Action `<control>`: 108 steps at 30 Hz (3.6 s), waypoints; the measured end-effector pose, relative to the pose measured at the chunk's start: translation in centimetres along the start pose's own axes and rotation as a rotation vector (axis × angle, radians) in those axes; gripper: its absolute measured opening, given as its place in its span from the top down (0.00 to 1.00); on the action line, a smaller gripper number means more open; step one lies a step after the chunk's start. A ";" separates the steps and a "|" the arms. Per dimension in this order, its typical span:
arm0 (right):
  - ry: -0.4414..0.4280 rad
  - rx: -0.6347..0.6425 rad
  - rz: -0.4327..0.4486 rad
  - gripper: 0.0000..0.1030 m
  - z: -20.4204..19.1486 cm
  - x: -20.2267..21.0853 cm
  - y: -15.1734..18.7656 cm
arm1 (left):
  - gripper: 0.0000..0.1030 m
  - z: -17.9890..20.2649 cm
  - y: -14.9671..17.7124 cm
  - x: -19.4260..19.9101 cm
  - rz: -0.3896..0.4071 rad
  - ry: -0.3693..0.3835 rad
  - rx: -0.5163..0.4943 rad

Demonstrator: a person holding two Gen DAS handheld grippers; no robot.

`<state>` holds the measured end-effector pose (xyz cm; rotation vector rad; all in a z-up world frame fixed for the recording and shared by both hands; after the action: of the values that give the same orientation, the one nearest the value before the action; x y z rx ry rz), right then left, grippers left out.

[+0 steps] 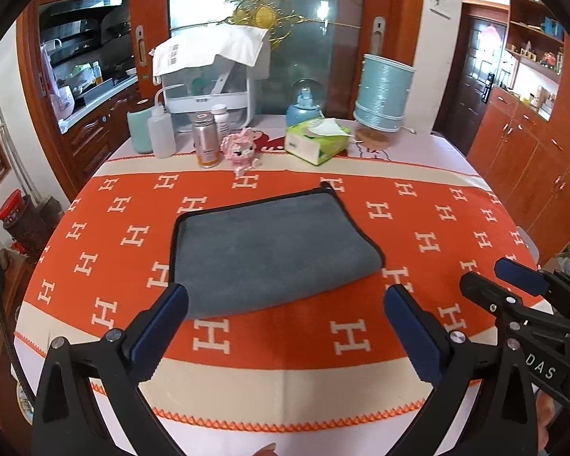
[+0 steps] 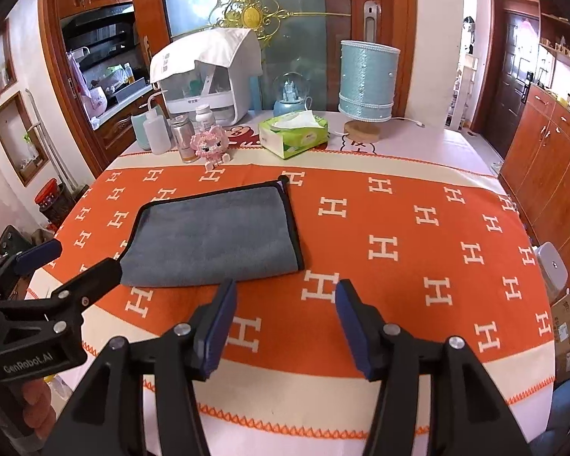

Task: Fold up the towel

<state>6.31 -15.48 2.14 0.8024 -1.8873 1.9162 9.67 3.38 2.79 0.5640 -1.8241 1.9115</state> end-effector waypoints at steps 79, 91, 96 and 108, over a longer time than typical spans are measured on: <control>0.105 -0.123 0.003 0.47 2.3 7.8 8.1 | 0.01 5.3 5.9 7.2 -0.009 -0.025 -0.077; 0.105 -0.123 0.003 0.47 2.4 7.8 8.1 | 0.01 5.4 6.1 7.1 -0.016 -0.020 -0.083; 0.105 -0.124 0.002 0.47 2.4 7.8 8.1 | 0.01 5.6 6.2 7.0 -0.021 -0.017 -0.085; 0.105 -0.124 -0.004 0.47 2.3 7.7 8.5 | 0.01 5.5 6.5 6.6 -0.029 -0.008 -0.084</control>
<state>-4.50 -19.42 -0.14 0.6541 -1.9177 1.7821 0.48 -2.13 1.48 0.5669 -1.8807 1.8075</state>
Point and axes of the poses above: each gripper's, at about its wrist camera, not at the fingertips, and x roughly against the way its jaws point, z to its right, y to its underside, the point moved 1 cm from there along -x, roughly the way its jaws point, and after that the axes turned 12 degrees about z, right-handed, at the moved point
